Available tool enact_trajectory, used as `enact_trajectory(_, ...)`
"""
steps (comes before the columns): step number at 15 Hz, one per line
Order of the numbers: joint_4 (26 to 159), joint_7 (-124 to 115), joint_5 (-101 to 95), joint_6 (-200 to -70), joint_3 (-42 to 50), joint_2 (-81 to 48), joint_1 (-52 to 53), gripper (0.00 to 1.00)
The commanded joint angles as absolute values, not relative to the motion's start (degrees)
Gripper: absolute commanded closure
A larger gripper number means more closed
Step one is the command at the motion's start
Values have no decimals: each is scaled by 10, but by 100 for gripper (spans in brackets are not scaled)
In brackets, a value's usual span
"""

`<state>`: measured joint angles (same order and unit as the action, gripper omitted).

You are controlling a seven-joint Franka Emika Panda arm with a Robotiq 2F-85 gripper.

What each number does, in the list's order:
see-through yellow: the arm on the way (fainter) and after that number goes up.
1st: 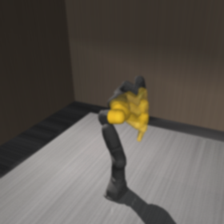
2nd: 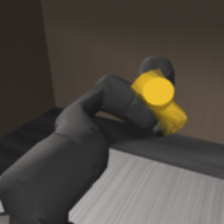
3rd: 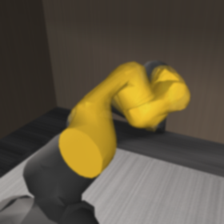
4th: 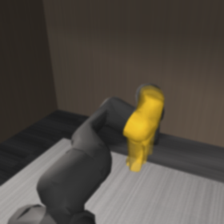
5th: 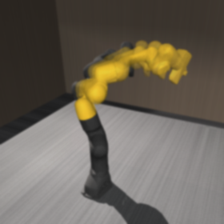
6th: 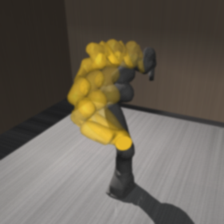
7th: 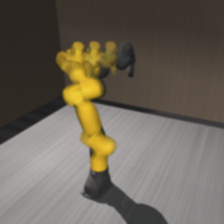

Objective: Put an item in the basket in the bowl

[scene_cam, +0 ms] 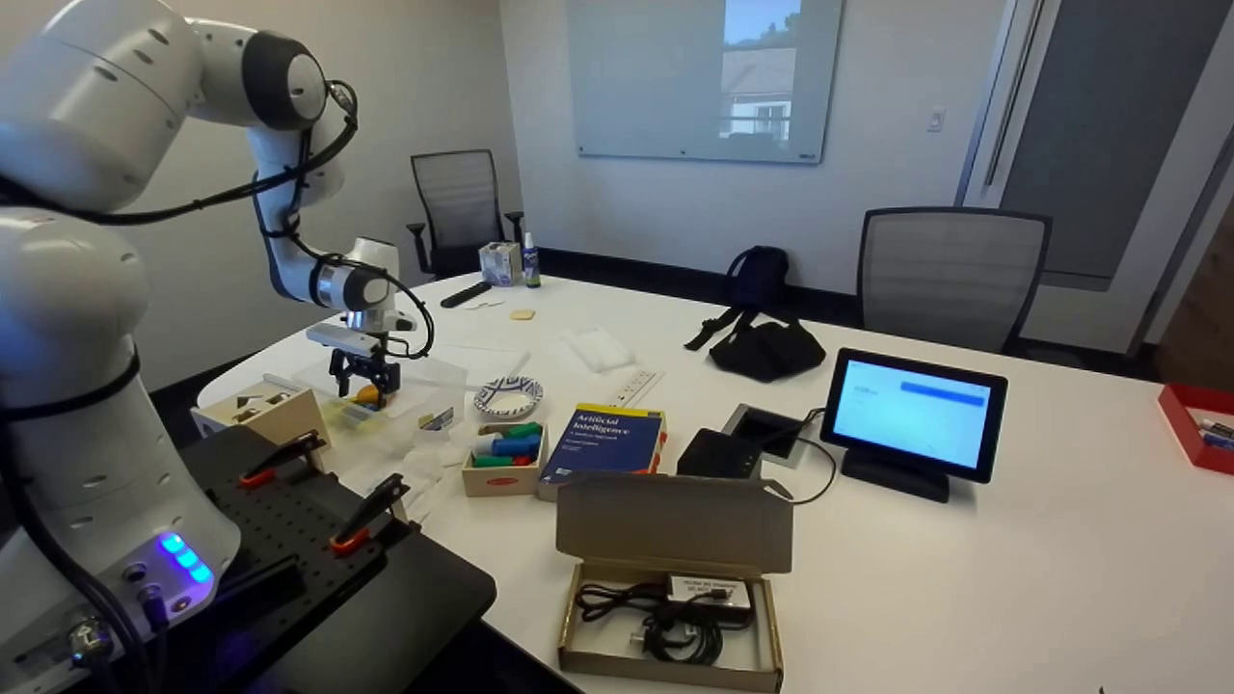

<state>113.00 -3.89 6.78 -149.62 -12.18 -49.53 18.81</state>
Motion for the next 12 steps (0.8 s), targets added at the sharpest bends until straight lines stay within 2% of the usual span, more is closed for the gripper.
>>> enact_trajectory(1, 1098, -64, 55, -1476, -117, -520, 206, 0)
enact_trajectory(2, 1095, -62, 54, -1472, -117, -524, 208, 0)
enact_trajectory(3, 1092, -63, 52, -1470, -115, -528, 212, 25)
enact_trajectory(5, 1088, -66, 49, -1467, -112, -533, 217, 34)
enact_trajectory(9, 1082, -72, 45, -1458, -111, -534, 218, 66)
enact_trajectory(10, 1078, -74, 44, -1455, -111, -534, 218, 70)
enact_trajectory(12, 1077, -73, 42, -1450, -111, -535, 218, 70)
